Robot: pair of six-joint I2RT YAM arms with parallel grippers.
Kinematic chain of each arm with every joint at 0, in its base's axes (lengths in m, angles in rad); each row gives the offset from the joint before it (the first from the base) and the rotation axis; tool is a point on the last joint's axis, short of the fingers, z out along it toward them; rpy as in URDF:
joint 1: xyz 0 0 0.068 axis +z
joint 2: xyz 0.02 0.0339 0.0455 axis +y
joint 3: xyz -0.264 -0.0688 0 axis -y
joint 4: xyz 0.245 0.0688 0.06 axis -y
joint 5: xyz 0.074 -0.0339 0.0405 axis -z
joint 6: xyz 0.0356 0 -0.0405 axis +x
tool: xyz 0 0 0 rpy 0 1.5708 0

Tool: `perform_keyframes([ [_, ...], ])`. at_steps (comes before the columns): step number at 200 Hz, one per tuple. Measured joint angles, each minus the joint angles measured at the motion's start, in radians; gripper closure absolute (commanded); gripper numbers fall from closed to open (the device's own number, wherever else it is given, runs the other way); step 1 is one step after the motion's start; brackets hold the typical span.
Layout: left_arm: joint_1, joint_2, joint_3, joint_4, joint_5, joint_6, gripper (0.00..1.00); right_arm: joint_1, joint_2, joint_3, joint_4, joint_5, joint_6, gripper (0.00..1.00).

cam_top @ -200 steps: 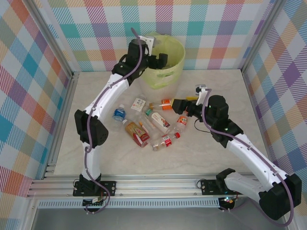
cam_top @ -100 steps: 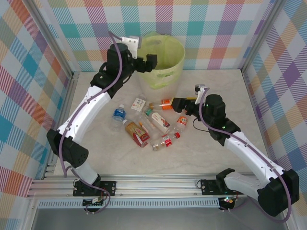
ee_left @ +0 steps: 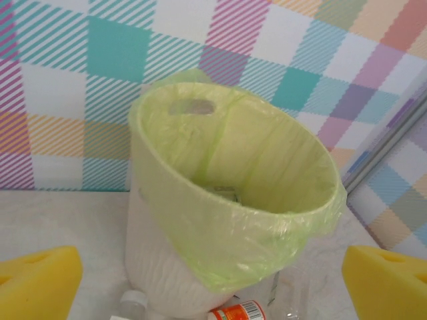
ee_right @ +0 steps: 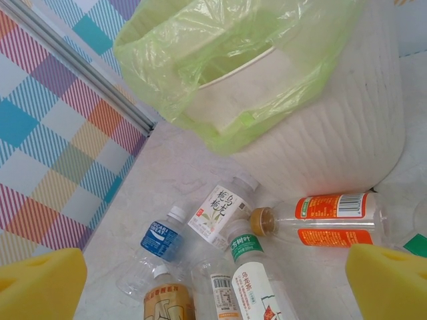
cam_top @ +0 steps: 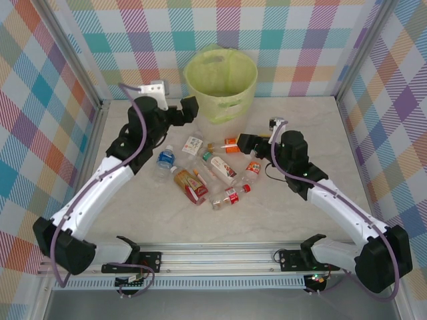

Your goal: Put the plastic bottles in the bin

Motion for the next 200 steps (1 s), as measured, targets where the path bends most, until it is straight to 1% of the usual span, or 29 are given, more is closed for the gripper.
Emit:
perform_keyframes([
  [38, 0.000, -0.150, -0.181, -0.037, -0.055, -0.164, 0.00, 0.000, 0.019, 0.000, 0.023, 0.007, 0.000, 0.00],
  [92, 0.000, -0.203, -0.356, -0.115, -0.064, -0.341, 0.00, 0.000, 0.059, -0.033, 0.125, 0.007, 0.000, 0.00],
  [139, 0.000, -0.212, -0.451, -0.224, -0.018, -0.505, 0.00, 0.000, 0.058, -0.064, 0.169, 0.035, 0.000, 0.00],
  [200, -0.012, -0.180, -0.598, -0.235, 0.079, -0.685, 0.00, 0.000, 0.059, -0.079, 0.201, 0.052, 0.000, 0.00],
])
